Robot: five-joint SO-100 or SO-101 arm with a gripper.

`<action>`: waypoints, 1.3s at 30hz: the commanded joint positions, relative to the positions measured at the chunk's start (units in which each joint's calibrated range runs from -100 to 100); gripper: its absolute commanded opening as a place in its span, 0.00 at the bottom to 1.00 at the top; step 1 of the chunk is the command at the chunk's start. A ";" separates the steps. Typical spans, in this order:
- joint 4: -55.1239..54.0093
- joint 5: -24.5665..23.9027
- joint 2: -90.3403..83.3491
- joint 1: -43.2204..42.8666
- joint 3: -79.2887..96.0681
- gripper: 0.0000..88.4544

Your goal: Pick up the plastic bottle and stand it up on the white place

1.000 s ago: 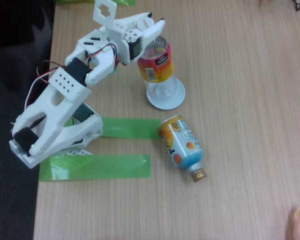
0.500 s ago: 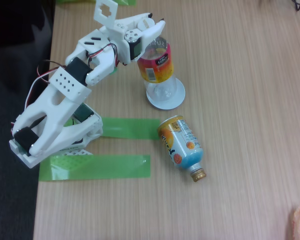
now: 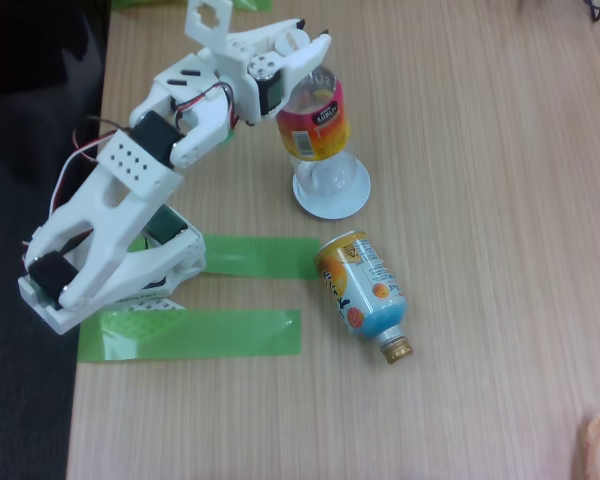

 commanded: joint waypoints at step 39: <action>-0.73 0.17 5.30 1.36 -5.87 0.02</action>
